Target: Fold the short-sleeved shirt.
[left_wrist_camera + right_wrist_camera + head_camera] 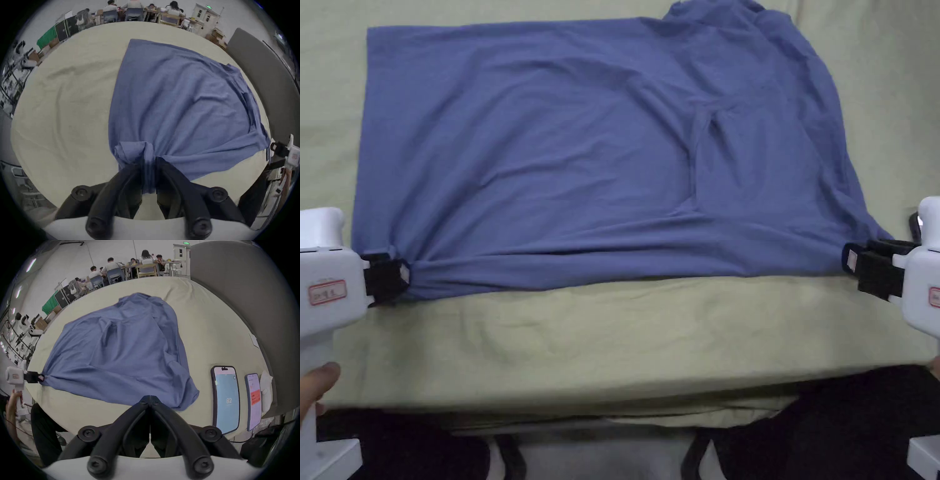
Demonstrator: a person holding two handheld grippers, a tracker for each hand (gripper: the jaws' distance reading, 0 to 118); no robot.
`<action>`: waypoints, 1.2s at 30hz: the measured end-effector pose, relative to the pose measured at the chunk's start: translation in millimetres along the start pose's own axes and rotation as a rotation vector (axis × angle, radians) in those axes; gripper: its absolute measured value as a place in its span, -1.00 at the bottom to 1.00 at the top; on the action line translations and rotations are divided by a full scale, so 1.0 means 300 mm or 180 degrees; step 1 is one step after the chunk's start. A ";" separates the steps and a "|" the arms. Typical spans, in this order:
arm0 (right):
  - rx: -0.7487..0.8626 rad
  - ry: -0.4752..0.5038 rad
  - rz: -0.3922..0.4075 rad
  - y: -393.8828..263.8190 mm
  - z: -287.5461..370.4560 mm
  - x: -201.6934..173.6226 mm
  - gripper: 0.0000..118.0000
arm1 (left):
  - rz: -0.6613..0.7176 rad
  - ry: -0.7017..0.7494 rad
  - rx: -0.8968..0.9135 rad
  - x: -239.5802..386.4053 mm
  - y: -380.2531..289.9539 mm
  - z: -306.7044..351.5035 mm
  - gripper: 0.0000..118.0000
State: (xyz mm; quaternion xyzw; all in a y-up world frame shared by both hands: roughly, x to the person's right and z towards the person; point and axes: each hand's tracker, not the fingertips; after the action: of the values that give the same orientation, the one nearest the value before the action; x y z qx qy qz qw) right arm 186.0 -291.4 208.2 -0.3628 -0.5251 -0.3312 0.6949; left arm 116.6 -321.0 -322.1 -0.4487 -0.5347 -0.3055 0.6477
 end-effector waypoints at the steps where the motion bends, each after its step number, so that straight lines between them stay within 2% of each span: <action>1: -0.0049 -0.0048 0.0049 0.001 -0.010 0.001 -0.74 | -0.0022 -0.0015 0.0035 0.011 0.001 0.016 -0.80; 2: -0.0109 -0.0187 0.0084 0.008 -0.015 0.002 0.00 | -0.0096 0.0031 0.0084 0.023 0.003 0.034 -0.80; 3: -0.0120 -0.0368 0.0066 0.014 -0.016 0.008 0.89 | -0.0117 0.0066 0.0146 0.031 0.003 0.050 -0.80; 4: -0.0098 -0.0496 0.0061 0.013 -0.026 0.018 1.00 | -0.0121 0.0061 0.0162 0.031 0.008 0.058 -0.80; 5: -0.0048 -0.0414 0.0076 0.008 -0.035 0.037 1.00 | -0.0115 0.0068 0.0181 0.032 0.011 0.065 -0.80; 6: 0.0086 -0.0460 0.0023 0.007 -0.026 0.053 1.00 | -0.0090 0.0057 0.0206 0.031 0.012 0.068 -0.80; 9: -0.0040 -0.0303 -0.0307 0.020 -0.072 0.118 1.00 | -0.0022 0.0026 0.0191 0.012 0.020 0.045 -0.80; 10: -0.0155 -0.0257 -0.0388 0.022 -0.106 0.137 0.90 | -0.0010 0.0033 0.0187 0.014 0.013 0.036 -0.80; 11: -0.0260 -0.0146 -0.0418 0.032 -0.139 0.147 0.40 | 0.0005 0.0027 0.0157 0.015 0.008 0.026 -0.80; 12: -0.0331 -0.0034 -0.0417 0.030 -0.163 0.155 -0.53 | 0.0016 0.0035 0.0139 0.010 0.010 0.017 -0.80; 13: -0.0352 0.0036 -0.0376 0.026 -0.182 0.156 -0.65 | 0.0034 0.0044 0.0131 0.010 0.003 0.012 -0.80; 15: -0.0145 -0.0105 -0.0295 0.015 -0.181 0.127 -0.67 | 0.0126 -0.0057 0.0118 0.006 -0.011 0.012 -0.80; 18: -0.0154 -0.0060 -0.0206 0.033 -0.154 0.097 -0.74 | 0.0229 -0.0038 0.0133 0.000 -0.004 0.028 -0.80; 21: 0.0033 0.0021 -0.0266 0.077 -0.091 0.095 -0.74 | 0.0338 -0.0117 0.0302 0.004 0.051 0.091 -0.80; 27: 0.0336 0.0188 -0.0337 0.360 -0.089 0.115 -0.74 | 0.0203 -0.0097 0.0543 0.011 0.341 0.116 -0.80; 32: 0.0328 0.0230 -0.0289 0.625 -0.313 0.104 -0.74 | 0.0019 0.0189 0.0261 0.006 0.609 -0.118 -0.80; 36: -0.0033 0.0052 -0.0129 0.708 -0.500 0.069 -0.74 | -0.0036 0.0356 -0.0129 0.007 0.670 -0.315 -0.80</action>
State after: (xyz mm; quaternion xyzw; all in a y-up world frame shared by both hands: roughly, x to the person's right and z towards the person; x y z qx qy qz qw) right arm 442.9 -310.8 167.4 -0.3529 -0.5250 -0.3510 0.6904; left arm 332.6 -323.9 -373.6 -0.4409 -0.4939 -0.3445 0.6656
